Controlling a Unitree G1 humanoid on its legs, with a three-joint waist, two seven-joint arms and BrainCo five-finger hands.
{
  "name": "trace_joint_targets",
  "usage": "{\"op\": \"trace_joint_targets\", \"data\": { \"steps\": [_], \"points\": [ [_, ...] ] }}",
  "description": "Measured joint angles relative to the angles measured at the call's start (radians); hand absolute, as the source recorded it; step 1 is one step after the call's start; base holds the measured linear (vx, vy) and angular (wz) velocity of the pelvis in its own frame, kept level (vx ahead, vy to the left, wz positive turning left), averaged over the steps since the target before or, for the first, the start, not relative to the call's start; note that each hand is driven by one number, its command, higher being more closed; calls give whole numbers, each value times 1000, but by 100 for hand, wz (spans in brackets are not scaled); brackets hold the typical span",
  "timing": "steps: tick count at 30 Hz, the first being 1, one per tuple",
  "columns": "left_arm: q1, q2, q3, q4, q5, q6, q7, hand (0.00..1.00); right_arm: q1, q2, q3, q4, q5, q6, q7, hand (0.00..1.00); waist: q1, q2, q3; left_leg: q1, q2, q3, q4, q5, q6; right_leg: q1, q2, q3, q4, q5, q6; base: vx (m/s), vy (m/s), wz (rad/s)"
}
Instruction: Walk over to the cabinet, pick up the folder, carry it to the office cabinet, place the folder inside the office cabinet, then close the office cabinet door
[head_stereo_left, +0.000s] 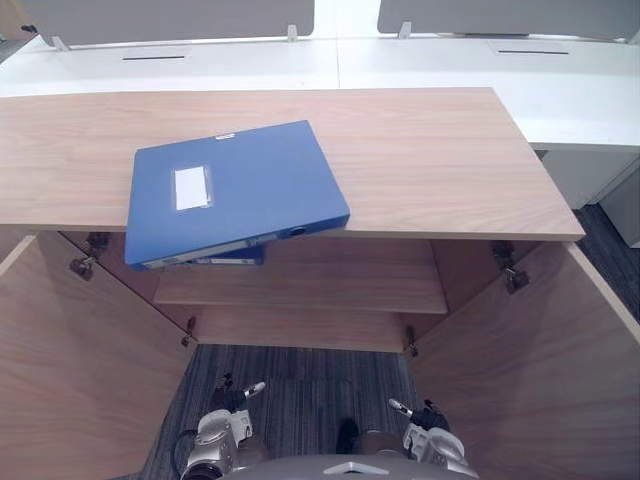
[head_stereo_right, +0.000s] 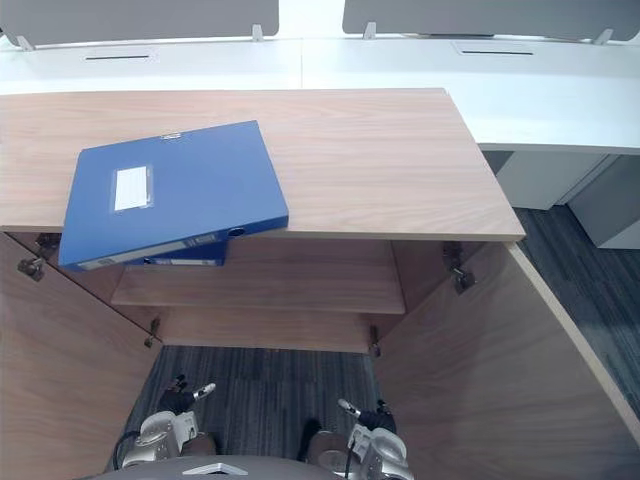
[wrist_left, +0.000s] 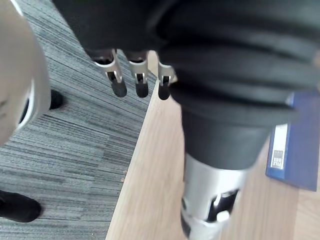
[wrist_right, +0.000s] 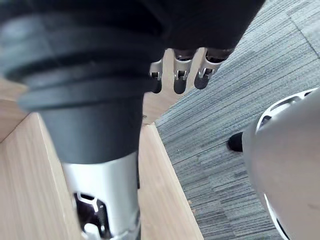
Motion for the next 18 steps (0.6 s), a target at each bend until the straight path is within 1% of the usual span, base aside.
{"op": "trace_joint_targets", "data": {
  "steps": [1, 3, 5, 9, 12, 13, 15, 17, 18],
  "points": [
    [1, 3, 1, 0, 5, 0, 1, 0, 5, 6, -3, -1, 1, -1, 0, 0, 0, -6, -6, 3, -9, 2, -12, 2, 3, 5, -2, 8, -13, 7, 9, 88, 176, -13],
    [9, 9, 1, 0, 14, 0, 0, 0, 16, 13, -3, 0, 0, -1, 0, 0, 2, -24, -16, 28, -35, 17, -57, 8, 11, 36, -14, 16, -84, 47, 28, 49, 141, -8],
    [14, 12, 0, 1, 17, 1, 0, 0, 19, 14, -3, 1, -3, -1, 0, 0, 5, -28, -21, 59, -55, 33, -91, 14, 20, 63, -16, 30, -126, 69, 37, 18, 97, -16],
    [26, 14, -6, 4, 34, 0, 0, 0, 22, 13, -3, 3, -6, -1, 0, 0, 2, -16, -31, 93, -84, 39, -152, 39, 26, 92, -20, 38, -189, 104, 45, -3, 39, -6],
    [34, 27, -26, 3, 34, 0, 2, 0, 21, 11, -3, 9, -9, -1, -1, 0, 3, -13, -35, 97, -90, 33, -186, 60, 26, 95, -14, 36, -215, 121, 42, -43, -13, 3],
    [38, 35, -40, -1, 33, -1, 11, 0, 21, 8, -1, 18, -13, -1, -6, 0, 4, -12, -35, 109, -94, 28, -211, 75, 27, 106, -11, 33, -229, 129, 39, -47, -30, 6],
    [42, 38, -47, -9, 32, -2, 29, 0, 19, 4, 0, 34, -13, -2, -12, 0, 6, -12, -35, 123, -97, 21, -225, 83, 28, 121, -9, 29, -241, 134, 39, -51, -24, 7],
    [78, 36, -68, -96, 12, -5, 58, 0, 20, 0, 22, 38, -13, -3, -19, 0, 6, -14, -37, 129, -104, 0, -239, 89, 28, 128, -9, 22, -249, 137, 39, -67, -14, 13],
    [105, 37, -84, -171, 10, -8, 75, 0, 20, -2, 40, 38, -13, -4, -21, 0, 7, -18, -37, 126, -108, -9, -247, 96, 29, 127, -12, 17, -252, 139, 41, -40, -2, 16]
  ]
}}
